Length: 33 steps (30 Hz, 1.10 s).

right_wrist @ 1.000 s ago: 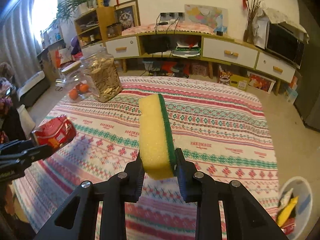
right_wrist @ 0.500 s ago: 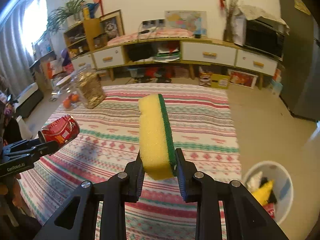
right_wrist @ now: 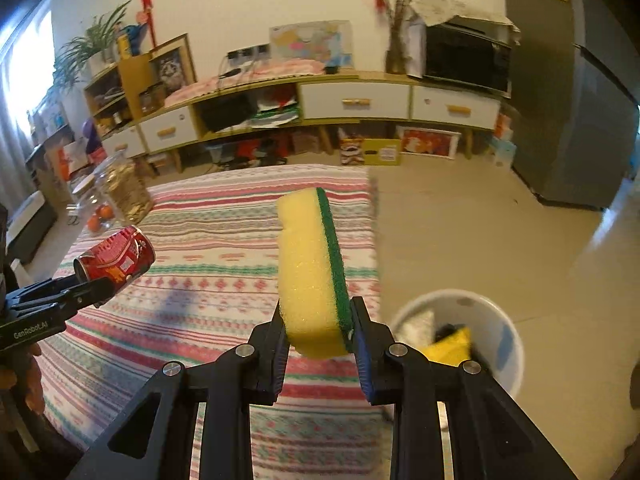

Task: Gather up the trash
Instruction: 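Carry can and sponge over the white bin and open both tools to drop them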

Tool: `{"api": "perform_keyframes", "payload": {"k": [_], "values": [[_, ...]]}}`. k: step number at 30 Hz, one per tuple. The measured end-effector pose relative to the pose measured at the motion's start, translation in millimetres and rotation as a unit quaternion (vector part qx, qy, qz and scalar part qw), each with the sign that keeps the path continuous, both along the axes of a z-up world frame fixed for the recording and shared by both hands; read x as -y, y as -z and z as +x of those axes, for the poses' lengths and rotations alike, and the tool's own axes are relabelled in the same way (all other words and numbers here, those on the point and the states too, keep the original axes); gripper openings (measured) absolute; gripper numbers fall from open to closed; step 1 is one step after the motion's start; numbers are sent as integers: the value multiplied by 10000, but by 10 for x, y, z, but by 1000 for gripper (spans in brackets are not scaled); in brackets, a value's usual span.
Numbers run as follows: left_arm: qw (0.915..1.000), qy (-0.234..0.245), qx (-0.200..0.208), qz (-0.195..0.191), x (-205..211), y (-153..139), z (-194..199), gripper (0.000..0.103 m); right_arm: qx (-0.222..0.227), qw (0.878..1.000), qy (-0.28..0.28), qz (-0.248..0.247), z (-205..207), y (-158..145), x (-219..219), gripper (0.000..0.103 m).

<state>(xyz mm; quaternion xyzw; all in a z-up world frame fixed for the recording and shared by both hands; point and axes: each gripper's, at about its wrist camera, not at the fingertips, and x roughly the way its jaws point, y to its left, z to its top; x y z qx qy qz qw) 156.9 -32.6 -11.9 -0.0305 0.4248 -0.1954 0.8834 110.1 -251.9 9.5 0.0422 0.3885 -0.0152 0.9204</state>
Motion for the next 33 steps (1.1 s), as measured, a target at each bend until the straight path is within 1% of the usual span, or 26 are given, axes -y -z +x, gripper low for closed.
{"api": "perform_keyframes", "payload": {"k": [5,12,18,23,30,33], "values": [[9996,286,-32,-43,398,27,-31,57,-51,9996,271,43,-162,3,301,29],[9970,771,-109,-19,970,136,-91,57,-151,9981,596,69,-379,43,695,29],[9920,1240,-231,7,1460,293,-131,57,-293,9948,959,197,-530,125,1046,29],[9875,1540,-347,-38,1825,426,-163,57,-443,9924,1104,303,-638,218,1262,29],[9821,1844,-379,11,2197,599,-186,57,-654,9898,1230,291,-742,342,1451,29],[9773,2065,-470,-16,2292,676,-168,57,-701,9889,1277,295,-759,372,1513,29]]}}
